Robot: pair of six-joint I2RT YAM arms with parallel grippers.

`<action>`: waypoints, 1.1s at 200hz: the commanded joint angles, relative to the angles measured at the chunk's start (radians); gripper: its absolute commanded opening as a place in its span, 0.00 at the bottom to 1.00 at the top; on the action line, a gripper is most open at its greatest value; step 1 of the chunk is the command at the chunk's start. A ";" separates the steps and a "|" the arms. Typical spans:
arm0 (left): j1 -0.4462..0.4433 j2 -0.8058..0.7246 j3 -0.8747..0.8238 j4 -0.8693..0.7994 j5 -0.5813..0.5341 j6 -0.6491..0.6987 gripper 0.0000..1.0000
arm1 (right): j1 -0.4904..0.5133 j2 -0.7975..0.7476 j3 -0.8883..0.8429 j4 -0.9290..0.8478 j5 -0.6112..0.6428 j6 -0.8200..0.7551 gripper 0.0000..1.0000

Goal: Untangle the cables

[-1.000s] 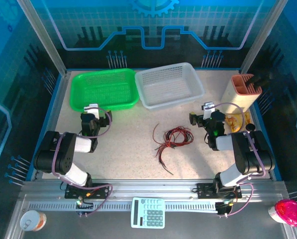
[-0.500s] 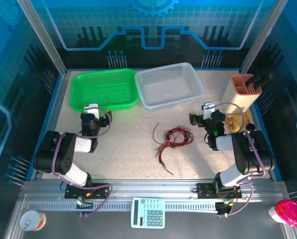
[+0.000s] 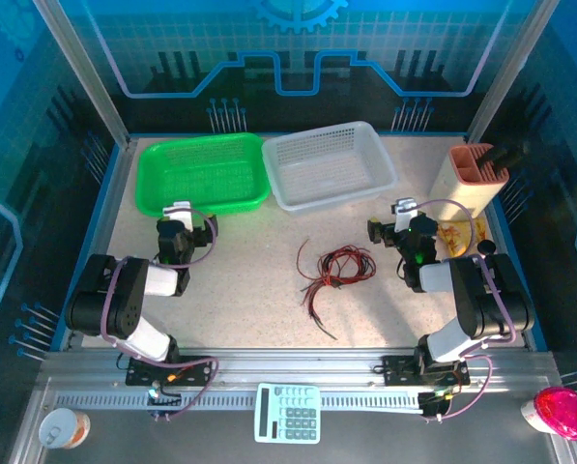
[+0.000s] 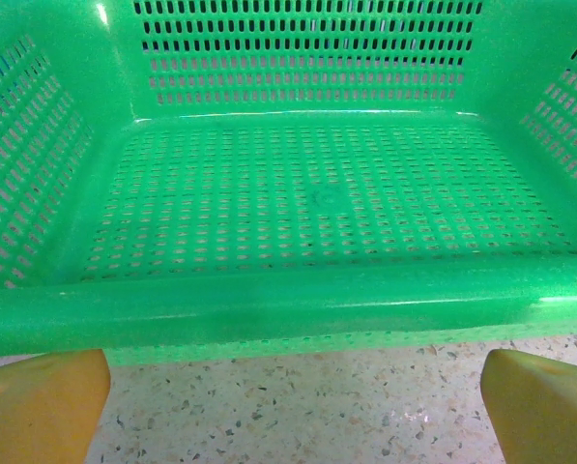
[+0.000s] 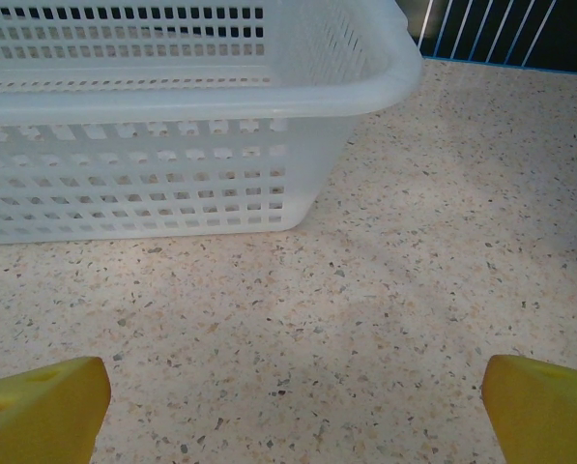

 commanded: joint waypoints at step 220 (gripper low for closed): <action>0.003 -0.590 0.484 -1.182 0.075 -0.485 0.99 | 0.249 -0.316 0.712 -1.191 -0.126 0.311 1.00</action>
